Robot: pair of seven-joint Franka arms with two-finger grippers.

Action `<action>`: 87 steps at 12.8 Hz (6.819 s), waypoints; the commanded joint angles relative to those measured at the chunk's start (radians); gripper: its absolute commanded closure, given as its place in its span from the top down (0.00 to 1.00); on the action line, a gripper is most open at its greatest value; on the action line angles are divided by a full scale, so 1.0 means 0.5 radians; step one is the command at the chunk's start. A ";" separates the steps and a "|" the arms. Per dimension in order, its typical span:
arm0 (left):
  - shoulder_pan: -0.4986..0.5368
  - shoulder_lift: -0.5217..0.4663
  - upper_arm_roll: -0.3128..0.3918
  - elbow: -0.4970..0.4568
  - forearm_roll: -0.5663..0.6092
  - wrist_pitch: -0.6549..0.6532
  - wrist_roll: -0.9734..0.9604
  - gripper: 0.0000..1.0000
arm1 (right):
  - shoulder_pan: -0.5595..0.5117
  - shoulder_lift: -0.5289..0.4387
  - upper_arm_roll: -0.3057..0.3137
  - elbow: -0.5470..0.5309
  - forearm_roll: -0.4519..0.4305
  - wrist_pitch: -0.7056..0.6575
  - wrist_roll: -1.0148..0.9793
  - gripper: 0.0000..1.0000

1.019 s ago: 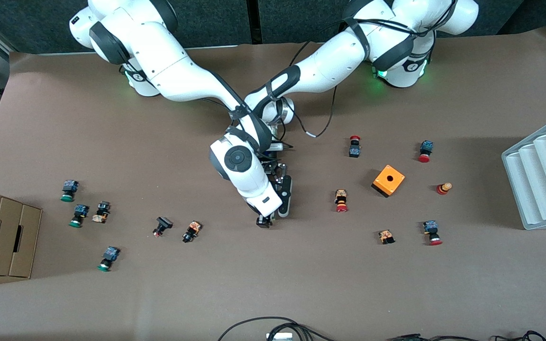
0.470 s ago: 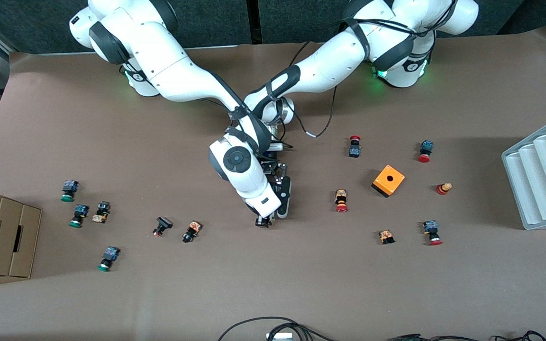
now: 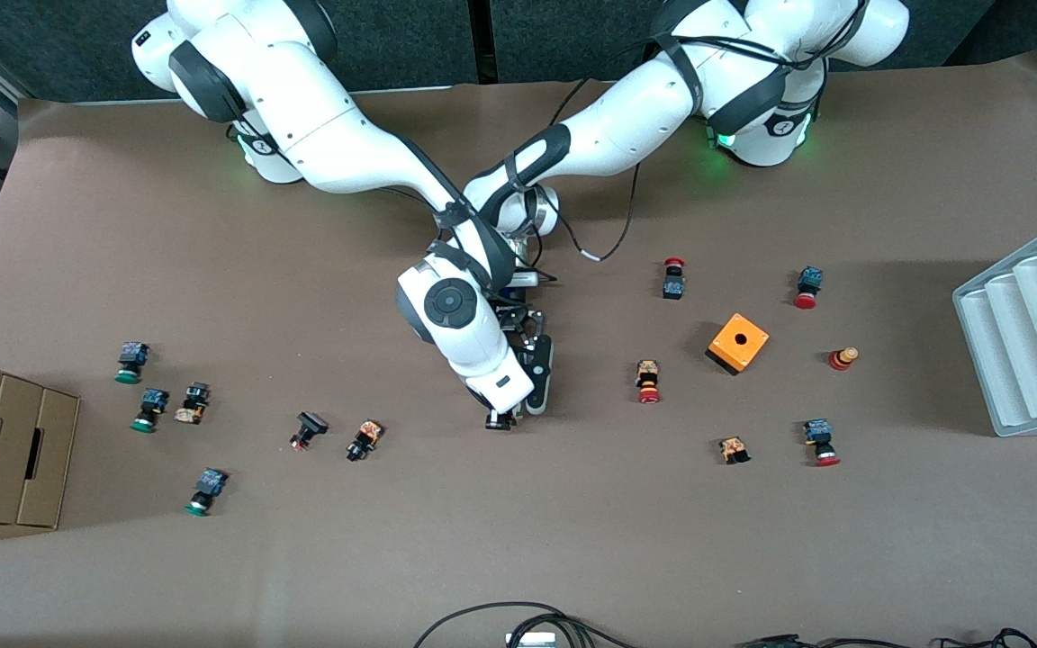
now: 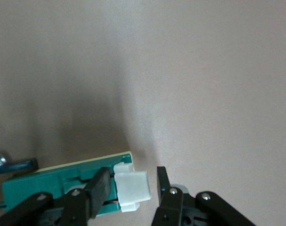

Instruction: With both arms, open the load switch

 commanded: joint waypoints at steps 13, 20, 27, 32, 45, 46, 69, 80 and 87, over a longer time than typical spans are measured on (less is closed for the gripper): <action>0.001 0.027 0.005 0.004 0.017 -0.018 -0.046 0.67 | 0.011 -0.036 -0.015 -0.061 0.042 -0.028 0.003 0.37; 0.001 0.027 0.005 0.007 0.020 -0.018 -0.043 0.67 | 0.014 -0.082 -0.015 -0.097 0.042 -0.031 0.003 0.37; -0.002 0.030 0.005 0.007 0.020 -0.018 -0.043 0.67 | 0.017 -0.131 -0.015 -0.137 0.042 -0.067 0.000 0.37; -0.002 0.030 0.005 0.007 0.020 -0.018 -0.043 0.67 | 0.020 -0.155 -0.012 -0.177 0.042 -0.071 0.003 0.37; -0.002 0.030 0.005 0.010 0.020 -0.018 -0.043 0.67 | 0.082 -0.220 -0.003 -0.272 0.042 -0.086 0.104 0.37; -0.002 0.033 0.005 0.010 0.020 -0.018 -0.043 0.67 | 0.082 -0.238 -0.003 -0.282 0.042 -0.092 0.104 0.37; -0.002 0.033 0.005 0.013 0.023 -0.018 -0.043 0.68 | 0.091 -0.321 0.000 -0.340 0.042 -0.199 0.174 0.37; -0.005 0.036 0.005 0.013 0.023 -0.018 -0.043 0.68 | 0.116 -0.327 0.000 -0.352 0.033 -0.206 0.270 0.37; -0.005 0.036 0.005 0.013 0.023 -0.018 -0.043 0.68 | 0.094 -0.364 0.000 -0.426 0.032 -0.200 0.273 0.37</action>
